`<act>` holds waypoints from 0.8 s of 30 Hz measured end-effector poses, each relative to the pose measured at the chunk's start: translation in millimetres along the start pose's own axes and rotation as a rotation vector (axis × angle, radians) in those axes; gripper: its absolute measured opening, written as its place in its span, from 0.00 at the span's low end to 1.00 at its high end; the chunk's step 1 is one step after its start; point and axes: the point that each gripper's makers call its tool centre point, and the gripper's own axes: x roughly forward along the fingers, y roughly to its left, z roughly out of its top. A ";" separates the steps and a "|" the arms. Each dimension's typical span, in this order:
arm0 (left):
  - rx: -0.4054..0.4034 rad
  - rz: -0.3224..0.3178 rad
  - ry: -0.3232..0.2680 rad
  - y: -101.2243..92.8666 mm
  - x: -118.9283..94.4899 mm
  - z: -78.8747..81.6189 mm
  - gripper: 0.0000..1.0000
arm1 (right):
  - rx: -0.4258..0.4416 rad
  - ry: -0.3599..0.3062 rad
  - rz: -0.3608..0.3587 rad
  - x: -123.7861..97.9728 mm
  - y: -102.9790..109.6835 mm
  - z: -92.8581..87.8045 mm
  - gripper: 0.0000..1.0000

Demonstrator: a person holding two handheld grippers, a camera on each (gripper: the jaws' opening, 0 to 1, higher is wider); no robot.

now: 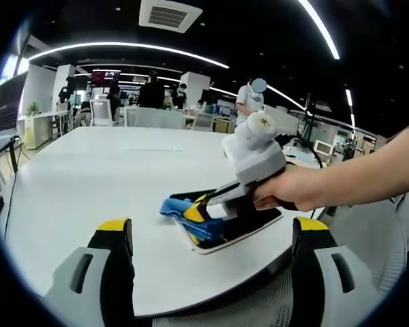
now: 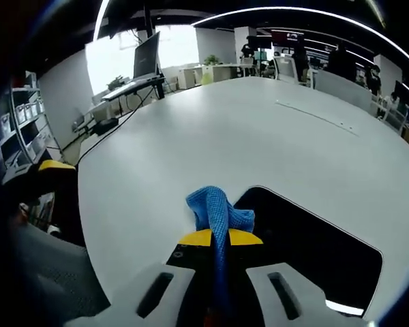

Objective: Wipe the mirror surface with the cleaning cloth until all visible marks leave the cleaned area.

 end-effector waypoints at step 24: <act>0.001 0.005 0.003 0.6 -0.2 -0.4 0.96 | 0.050 -0.012 -0.031 -18.1 -37.0 -16.1 0.00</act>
